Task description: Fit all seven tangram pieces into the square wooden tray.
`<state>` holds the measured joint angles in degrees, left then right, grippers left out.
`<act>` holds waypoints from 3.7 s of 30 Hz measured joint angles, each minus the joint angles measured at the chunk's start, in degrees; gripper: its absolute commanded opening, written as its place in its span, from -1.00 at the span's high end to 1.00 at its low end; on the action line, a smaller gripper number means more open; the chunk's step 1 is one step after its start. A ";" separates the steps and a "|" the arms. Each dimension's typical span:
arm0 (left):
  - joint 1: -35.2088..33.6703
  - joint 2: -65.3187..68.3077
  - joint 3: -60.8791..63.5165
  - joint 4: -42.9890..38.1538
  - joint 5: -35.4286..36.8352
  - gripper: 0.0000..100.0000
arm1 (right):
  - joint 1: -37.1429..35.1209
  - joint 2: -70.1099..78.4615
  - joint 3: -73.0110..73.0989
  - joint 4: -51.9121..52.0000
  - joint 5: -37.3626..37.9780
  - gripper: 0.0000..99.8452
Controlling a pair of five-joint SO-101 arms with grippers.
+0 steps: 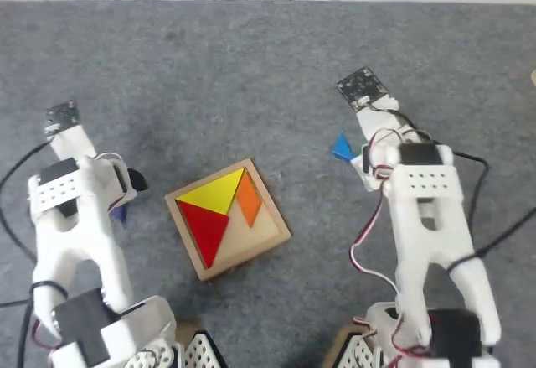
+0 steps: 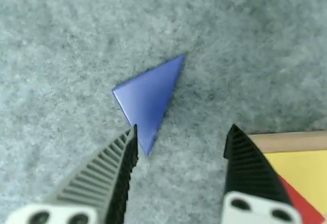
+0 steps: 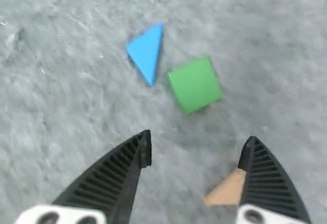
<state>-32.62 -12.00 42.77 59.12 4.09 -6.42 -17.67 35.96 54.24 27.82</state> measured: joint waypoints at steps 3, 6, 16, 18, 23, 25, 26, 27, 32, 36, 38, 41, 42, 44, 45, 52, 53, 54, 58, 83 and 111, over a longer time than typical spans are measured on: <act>-0.09 0.00 0.00 0.00 0.00 0.47 | -0.18 2.73 0.00 -1.67 -2.55 0.42; -0.26 0.00 0.00 -1.05 1.41 0.47 | -1.32 3.87 0.00 -3.43 -5.80 0.42; -0.35 0.00 0.00 -2.37 2.55 0.47 | -4.13 3.96 4.40 -8.97 -7.74 0.42; -0.35 0.00 0.00 -2.37 2.55 0.47 | -4.22 3.96 4.40 -8.97 -7.74 0.42; -0.44 0.00 2.02 -6.68 2.55 0.47 | -4.31 3.96 4.40 -8.97 -7.74 0.42; -1.67 0.00 2.02 -7.12 2.55 0.47 | -4.31 3.96 4.40 -8.97 -7.74 0.42; -1.76 0.00 2.02 -7.21 2.90 0.47 | -4.22 3.96 4.40 -8.97 -7.74 0.42; -1.67 0.00 2.02 -7.30 2.73 0.47 | -4.22 3.96 4.40 -9.05 -7.74 0.42; -2.02 0.00 2.20 -7.30 2.81 0.47 | 1.05 4.75 4.04 -10.02 -7.82 0.42; -1.85 0.00 2.20 -7.65 2.55 0.47 | 2.11 4.92 3.96 -10.29 -7.91 0.42; -2.02 0.00 2.20 -7.65 2.55 0.47 | 2.02 5.10 3.69 -10.55 -7.82 0.42; -2.02 0.00 2.20 -7.74 2.55 0.47 | 2.02 7.21 1.41 -10.55 -7.82 0.42; -2.02 0.00 2.20 -7.74 2.55 0.47 | 2.02 8.18 0.70 -10.55 -7.82 0.42; -2.02 0.00 2.20 -7.74 2.55 0.47 | 2.02 10.64 -1.23 -10.55 -7.82 0.42; -2.02 0.00 2.20 -7.74 2.55 0.47 | 2.02 11.78 -2.20 -10.55 -7.82 0.42; -1.93 0.00 2.37 -7.74 2.55 0.47 | 4.22 7.82 -0.62 -7.65 -7.82 0.42; -1.93 0.00 2.37 -7.74 2.55 0.47 | 5.27 4.92 1.14 -7.38 -7.82 0.42; -2.02 0.00 2.37 -7.74 2.55 0.47 | 6.24 1.49 3.25 -6.95 -7.82 0.42; -1.93 0.00 2.37 -7.74 2.55 0.47 | 9.49 -12.92 12.04 -2.46 -4.13 0.42; 1.32 0.00 5.36 -9.76 2.55 0.47 | 21.01 -1.14 13.54 -10.02 -15.65 0.42; -0.79 0.00 6.42 -10.37 2.55 0.47 | 21.19 15.21 8.35 -15.82 -13.54 0.83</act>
<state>-33.41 -12.00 49.19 48.75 6.64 14.77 -2.46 44.31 38.42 14.29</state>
